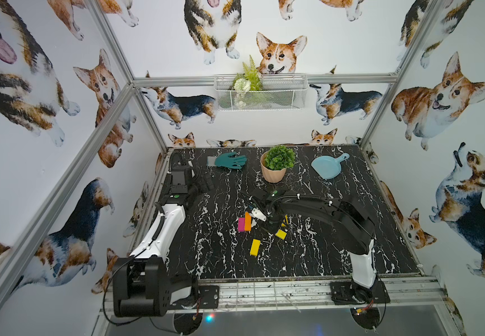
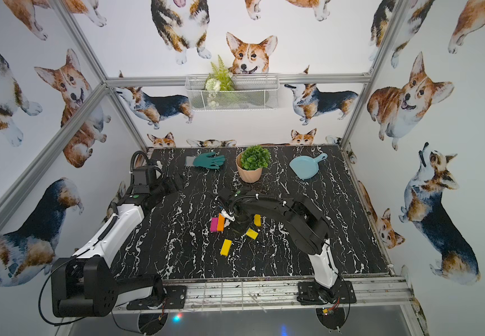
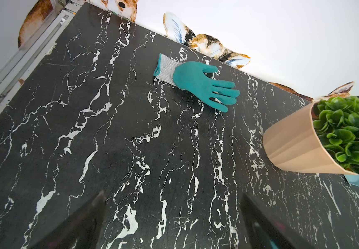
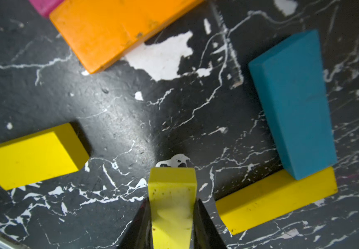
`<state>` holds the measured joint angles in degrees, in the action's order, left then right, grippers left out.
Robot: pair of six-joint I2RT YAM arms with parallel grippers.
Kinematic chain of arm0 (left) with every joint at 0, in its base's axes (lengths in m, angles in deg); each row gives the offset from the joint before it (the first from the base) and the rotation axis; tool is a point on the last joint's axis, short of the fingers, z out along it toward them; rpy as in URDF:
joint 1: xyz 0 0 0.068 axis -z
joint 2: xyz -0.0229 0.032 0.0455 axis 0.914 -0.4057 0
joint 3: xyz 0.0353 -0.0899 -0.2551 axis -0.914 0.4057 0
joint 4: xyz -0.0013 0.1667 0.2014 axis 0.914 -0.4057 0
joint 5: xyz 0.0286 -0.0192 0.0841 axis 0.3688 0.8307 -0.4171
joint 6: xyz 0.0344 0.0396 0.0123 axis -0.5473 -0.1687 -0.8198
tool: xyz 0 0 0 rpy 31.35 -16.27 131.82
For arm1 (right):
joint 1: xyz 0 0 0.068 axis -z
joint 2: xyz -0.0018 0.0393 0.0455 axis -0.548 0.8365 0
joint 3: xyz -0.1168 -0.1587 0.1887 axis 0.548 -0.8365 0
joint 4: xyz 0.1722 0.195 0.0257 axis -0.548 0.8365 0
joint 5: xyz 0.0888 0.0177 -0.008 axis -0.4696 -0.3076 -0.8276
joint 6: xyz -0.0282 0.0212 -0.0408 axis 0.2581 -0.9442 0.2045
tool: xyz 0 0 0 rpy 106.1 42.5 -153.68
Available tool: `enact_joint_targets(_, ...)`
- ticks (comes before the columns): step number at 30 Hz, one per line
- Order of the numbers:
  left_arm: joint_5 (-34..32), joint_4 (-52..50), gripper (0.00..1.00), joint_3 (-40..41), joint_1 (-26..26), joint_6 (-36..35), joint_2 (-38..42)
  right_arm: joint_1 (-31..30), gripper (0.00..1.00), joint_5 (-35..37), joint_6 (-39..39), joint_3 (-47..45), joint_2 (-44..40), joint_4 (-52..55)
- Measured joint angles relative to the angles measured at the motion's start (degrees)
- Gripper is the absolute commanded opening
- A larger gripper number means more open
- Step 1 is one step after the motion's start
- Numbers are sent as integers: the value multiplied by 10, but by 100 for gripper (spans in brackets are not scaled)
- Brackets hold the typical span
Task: Assemble the letter p with building blocks
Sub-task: Assemble the building block at the center of the board.
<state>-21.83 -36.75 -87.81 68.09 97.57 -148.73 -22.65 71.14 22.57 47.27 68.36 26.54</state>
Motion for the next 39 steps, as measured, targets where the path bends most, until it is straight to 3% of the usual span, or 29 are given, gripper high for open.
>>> enact_joint_targets(8, 4, 3, 100, 3, 0, 3, 0, 0, 32, 3, 92, -43, -32, -12)
enact_joint_targets(20, 4, 5, 100, 4, 0, 7, 0, 0, 32, 18, 183, -46, -7, -38)
enact_joint_targets(39, 4, 19, 100, 4, 0, 9, -10, 10, 31, 17, 242, -34, 7, -36)
